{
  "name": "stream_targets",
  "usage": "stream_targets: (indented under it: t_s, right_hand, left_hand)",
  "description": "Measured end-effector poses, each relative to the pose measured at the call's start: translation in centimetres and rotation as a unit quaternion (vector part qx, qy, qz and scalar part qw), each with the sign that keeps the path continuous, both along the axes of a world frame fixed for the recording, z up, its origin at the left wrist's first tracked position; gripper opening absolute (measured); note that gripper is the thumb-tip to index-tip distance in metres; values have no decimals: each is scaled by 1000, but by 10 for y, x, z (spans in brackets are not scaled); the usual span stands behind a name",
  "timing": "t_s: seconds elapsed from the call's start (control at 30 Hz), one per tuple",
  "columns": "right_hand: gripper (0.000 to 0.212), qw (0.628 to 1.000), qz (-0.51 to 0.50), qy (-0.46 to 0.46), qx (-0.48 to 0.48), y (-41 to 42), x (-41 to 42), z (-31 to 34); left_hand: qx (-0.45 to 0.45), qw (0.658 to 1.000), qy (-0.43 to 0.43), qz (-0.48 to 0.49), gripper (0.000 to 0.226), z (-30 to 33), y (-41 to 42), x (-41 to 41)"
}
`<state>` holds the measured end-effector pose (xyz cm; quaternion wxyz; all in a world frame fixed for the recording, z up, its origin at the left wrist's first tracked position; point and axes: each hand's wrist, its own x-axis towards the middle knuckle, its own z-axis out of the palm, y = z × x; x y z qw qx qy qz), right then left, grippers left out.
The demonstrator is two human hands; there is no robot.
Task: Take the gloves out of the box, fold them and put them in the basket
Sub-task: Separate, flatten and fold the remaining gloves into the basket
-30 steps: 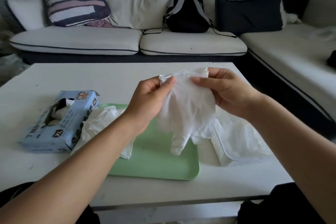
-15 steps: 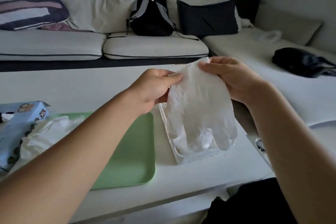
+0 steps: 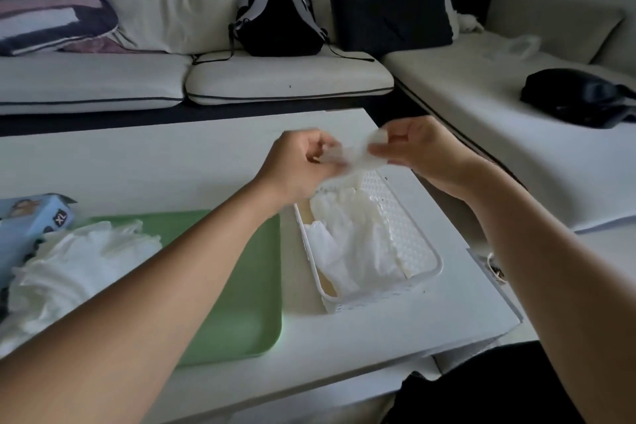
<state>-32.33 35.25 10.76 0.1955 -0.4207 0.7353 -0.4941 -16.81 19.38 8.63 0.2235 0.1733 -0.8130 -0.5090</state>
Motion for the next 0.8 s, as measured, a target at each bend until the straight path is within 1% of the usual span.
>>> stream_targets:
  t_s: [0.03, 0.07, 0.1, 0.13, 0.2, 0.23, 0.4, 0.53, 0.57, 0.63, 0.67, 0.7, 0.73, 0.77, 0.8]
  right_hand:
    - [15, 996, 15, 60, 64, 6, -1, -7]
    - [12, 983, 38, 115, 137, 12, -1, -13]
    - [11, 965, 64, 153, 204, 17, 1, -19]
    - [10, 947, 88, 171, 258, 21, 5, -24]
    - [9, 923, 113, 189, 315, 26, 14, -31]
    - [9, 914, 121, 206, 328, 27, 19, -33]
    - [10, 855, 160, 289, 399, 28, 37, -29]
    - [11, 812, 183, 296, 468, 23, 45, -28]
    - [13, 797, 196, 291, 492, 21, 48, -28]
    - [20, 769, 229, 257, 538, 18, 49, -32]
    - [20, 766, 241, 226, 552, 17, 48, -32]
    - [19, 772, 246, 196, 552, 15, 46, -32]
    - [17, 790, 242, 176, 535, 13, 44, -30]
    - [15, 816, 226, 169, 505, 9, 40, -29]
    - [16, 842, 198, 173, 472, 5, 36, -30]
  left_hand:
    - [-26, 999, -29, -12, 18, -11, 1, 3]
    - [-59, 996, -60, -29, 15, -21, 4, 5]
    - [-102, 989, -93, -51, 12, -29, 7, 8]
    - [-154, 977, -129, -73, 10, -36, 12, 10]
    - [-242, 945, -189, -113, 6, -47, 24, 15]
    - [-264, 933, -209, -127, 6, -50, 30, 17]
    - [-291, 899, -273, -180, 8, -55, 53, 18]
    - [-281, 877, -313, -234, 5, -52, 64, 10]
    - [-276, 866, -330, -254, 9, -52, 67, 8]
    - [-278, 831, -379, -298, 18, -53, 71, 5]
    - [-280, 810, -405, -318, 19, -53, 71, 3]
    - [-280, 792, -427, -334, 18, -53, 70, 1]
    - [-275, 782, -442, -343, 18, -53, 69, 0]
    - [-264, 781, -447, -346, 18, -51, 66, -1]
    - [-249, 791, -444, -339, 21, -49, 64, -3]
